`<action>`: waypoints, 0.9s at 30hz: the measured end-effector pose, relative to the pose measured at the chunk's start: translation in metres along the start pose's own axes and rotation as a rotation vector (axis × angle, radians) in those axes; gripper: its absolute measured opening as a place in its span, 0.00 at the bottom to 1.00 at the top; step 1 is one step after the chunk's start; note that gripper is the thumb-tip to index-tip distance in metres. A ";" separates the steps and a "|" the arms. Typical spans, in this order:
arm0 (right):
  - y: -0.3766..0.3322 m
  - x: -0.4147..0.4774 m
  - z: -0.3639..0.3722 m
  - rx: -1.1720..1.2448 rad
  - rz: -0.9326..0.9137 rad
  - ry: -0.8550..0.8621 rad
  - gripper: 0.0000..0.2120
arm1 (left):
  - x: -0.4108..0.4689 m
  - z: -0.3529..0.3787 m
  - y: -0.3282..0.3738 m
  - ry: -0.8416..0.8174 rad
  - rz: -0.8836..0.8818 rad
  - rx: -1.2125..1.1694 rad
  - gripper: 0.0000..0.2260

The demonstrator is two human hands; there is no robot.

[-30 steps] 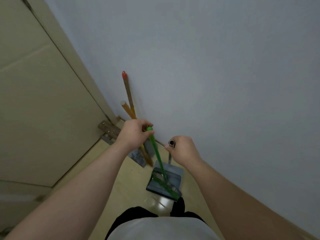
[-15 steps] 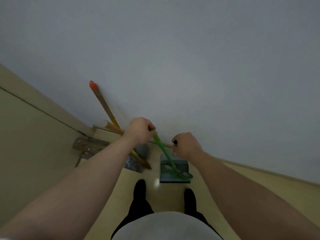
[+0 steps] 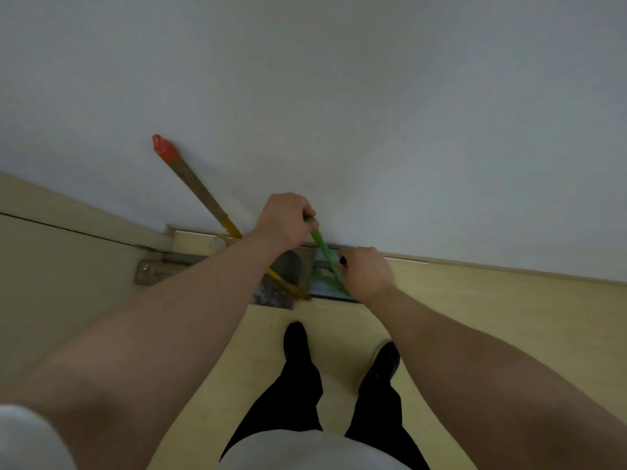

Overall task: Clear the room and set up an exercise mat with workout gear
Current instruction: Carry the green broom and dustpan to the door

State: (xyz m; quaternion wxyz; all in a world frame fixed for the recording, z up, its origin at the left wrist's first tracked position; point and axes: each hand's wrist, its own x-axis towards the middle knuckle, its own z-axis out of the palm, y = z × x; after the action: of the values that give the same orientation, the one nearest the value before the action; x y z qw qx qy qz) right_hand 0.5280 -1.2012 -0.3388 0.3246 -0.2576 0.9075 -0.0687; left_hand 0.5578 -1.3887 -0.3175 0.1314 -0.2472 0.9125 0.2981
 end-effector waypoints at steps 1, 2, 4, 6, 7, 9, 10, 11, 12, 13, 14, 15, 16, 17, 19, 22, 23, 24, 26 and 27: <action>-0.001 0.001 0.002 0.025 -0.007 0.011 0.08 | 0.001 0.000 -0.002 0.001 0.009 -0.001 0.14; -0.003 0.003 0.005 0.051 -0.009 0.018 0.08 | 0.002 0.000 -0.004 0.002 0.014 0.003 0.14; -0.007 0.010 0.014 0.116 -0.014 0.032 0.12 | 0.004 0.000 -0.012 0.013 0.012 0.008 0.14; -0.011 0.014 0.017 0.158 -0.008 0.033 0.09 | 0.006 0.001 -0.019 0.016 -0.008 0.001 0.13; -0.012 0.017 0.017 0.175 0.003 0.038 0.06 | 0.007 0.001 -0.021 0.015 -0.014 -0.007 0.13; -0.011 0.024 0.016 0.212 0.047 0.036 0.06 | 0.009 0.002 -0.026 0.015 -0.018 -0.023 0.13; -0.010 0.029 0.014 0.222 0.058 0.025 0.07 | 0.011 0.003 -0.027 0.013 -0.023 -0.036 0.13; -0.009 0.033 0.012 0.231 0.058 0.020 0.10 | 0.012 0.004 -0.028 0.011 -0.025 -0.046 0.14; -0.011 0.037 0.008 0.247 0.065 0.014 0.10 | 0.013 0.005 -0.028 0.010 -0.027 -0.047 0.14; -0.011 0.043 0.005 0.280 0.075 0.021 0.10 | 0.015 0.007 -0.028 0.012 -0.024 -0.039 0.14; -0.013 0.047 0.001 0.315 0.114 0.029 0.16 | 0.016 0.008 -0.027 0.016 -0.022 -0.030 0.14; -0.014 0.051 -0.002 0.349 0.147 0.038 0.20 | 0.018 0.009 -0.026 0.021 -0.022 -0.025 0.14; -0.016 0.054 -0.006 0.383 0.185 0.050 0.22 | 0.020 0.009 -0.025 0.024 -0.028 -0.026 0.14; -0.015 0.057 -0.007 0.409 0.205 0.079 0.22 | 0.021 0.011 -0.023 0.028 -0.032 -0.032 0.14; -0.013 0.055 -0.013 0.459 0.236 0.138 0.21 | 0.022 0.013 -0.021 0.040 -0.052 -0.058 0.15; -0.010 0.036 -0.021 0.502 0.273 0.119 0.22 | 0.023 0.015 -0.016 0.061 -0.101 -0.125 0.15; -0.008 0.029 -0.020 0.488 0.268 0.111 0.22 | 0.024 0.016 -0.015 0.066 -0.123 -0.142 0.16; -0.005 0.021 -0.020 0.477 0.266 0.105 0.21 | 0.024 0.016 -0.013 0.067 -0.150 -0.162 0.16; 0.000 0.008 -0.016 0.478 0.262 0.117 0.20 | 0.025 0.015 -0.009 0.063 -0.218 -0.203 0.16; 0.001 0.001 -0.015 0.489 0.260 0.123 0.20 | 0.026 0.016 -0.007 0.048 -0.246 -0.212 0.16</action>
State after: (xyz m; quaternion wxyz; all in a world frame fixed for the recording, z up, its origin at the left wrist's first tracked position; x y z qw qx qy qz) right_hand 0.5173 -1.2018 -0.3282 0.3276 -0.0482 0.9074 -0.2589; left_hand 0.5411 -1.3931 -0.3435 0.1182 -0.3767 0.8416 0.3686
